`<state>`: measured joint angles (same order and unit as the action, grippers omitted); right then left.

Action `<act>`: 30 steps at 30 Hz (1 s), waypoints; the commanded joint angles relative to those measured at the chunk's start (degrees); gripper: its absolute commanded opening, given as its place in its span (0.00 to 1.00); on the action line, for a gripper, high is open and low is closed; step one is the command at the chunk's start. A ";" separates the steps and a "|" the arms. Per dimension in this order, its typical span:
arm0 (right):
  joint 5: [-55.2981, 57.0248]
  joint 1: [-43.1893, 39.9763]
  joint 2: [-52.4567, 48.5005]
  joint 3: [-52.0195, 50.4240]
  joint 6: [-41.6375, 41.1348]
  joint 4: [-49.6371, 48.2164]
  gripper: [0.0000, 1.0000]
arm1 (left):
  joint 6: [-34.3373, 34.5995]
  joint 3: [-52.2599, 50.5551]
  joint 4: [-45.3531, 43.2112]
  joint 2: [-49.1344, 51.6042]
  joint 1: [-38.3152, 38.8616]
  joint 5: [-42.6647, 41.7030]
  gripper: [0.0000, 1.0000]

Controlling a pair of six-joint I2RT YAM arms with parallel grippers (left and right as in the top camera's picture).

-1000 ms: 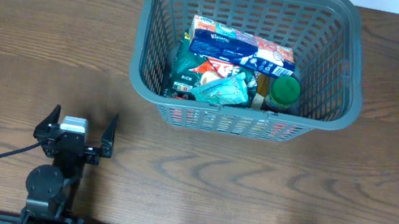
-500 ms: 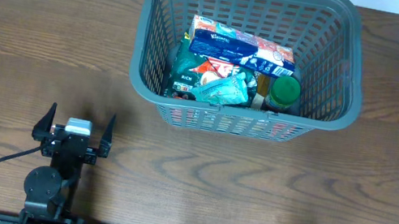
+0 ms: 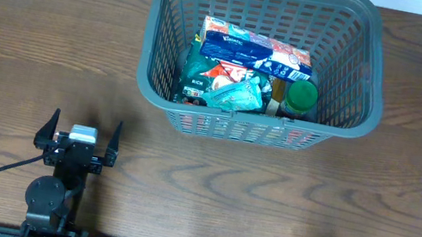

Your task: Pack container

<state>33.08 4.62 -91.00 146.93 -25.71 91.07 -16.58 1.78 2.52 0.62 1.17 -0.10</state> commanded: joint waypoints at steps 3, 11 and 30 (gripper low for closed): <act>0.96 -0.46 -0.07 0.00 -0.81 0.07 0.99 | -0.74 -1.55 1.44 -0.39 -0.35 -0.15 0.98; 0.96 -0.46 -0.07 0.00 -0.81 0.07 0.99 | -0.74 -1.55 1.44 -0.39 -0.35 -0.15 0.99; 2.01 -0.46 7.69 -1.70 0.11 -0.87 0.99 | -0.74 -1.55 1.44 -0.39 -0.35 -0.15 0.99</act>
<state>33.65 4.60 -87.68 146.10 -25.67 90.19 -16.58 1.78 2.52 0.62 1.17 -0.10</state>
